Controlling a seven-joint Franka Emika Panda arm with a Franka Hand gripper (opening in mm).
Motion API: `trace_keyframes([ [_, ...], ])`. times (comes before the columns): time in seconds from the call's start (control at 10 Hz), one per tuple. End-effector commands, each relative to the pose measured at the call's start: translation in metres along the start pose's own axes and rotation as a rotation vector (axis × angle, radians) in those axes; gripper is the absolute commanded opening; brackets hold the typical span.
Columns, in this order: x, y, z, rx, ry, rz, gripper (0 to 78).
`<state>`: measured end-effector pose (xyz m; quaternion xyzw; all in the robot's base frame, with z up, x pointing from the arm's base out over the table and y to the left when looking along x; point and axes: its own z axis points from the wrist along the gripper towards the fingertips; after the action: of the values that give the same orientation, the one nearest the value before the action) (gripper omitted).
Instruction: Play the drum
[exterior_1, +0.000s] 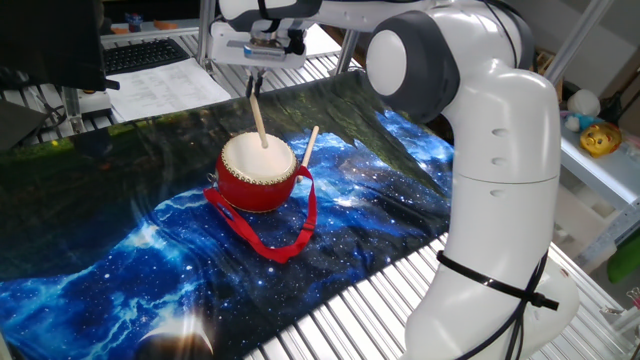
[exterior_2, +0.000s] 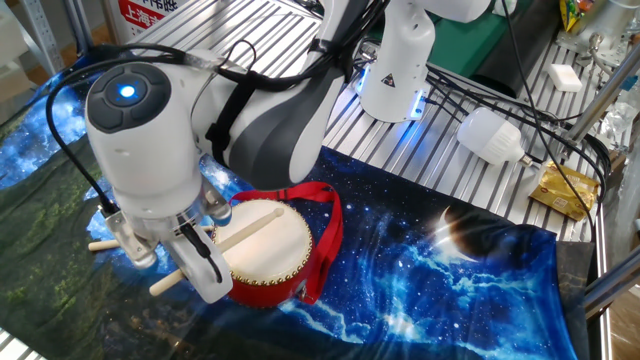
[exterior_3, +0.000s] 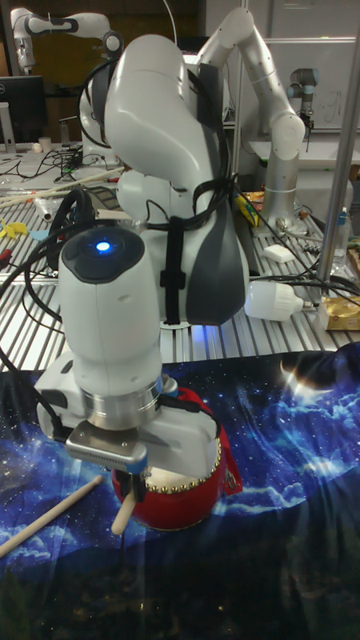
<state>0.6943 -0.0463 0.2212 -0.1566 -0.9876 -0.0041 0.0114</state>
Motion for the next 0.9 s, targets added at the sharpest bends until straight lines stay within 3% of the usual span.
trace_keyframes([
  [0.1,0.0,0.001,0.0,0.013,0.068,-0.014,1.2],
  [0.6,-0.005,0.008,0.016,0.022,0.09,-0.037,1.2],
  [0.7,-0.006,0.007,0.016,0.023,0.083,-0.04,1.2],
  [0.9,-0.005,0.004,0.013,0.013,0.041,-0.021,1.2],
])
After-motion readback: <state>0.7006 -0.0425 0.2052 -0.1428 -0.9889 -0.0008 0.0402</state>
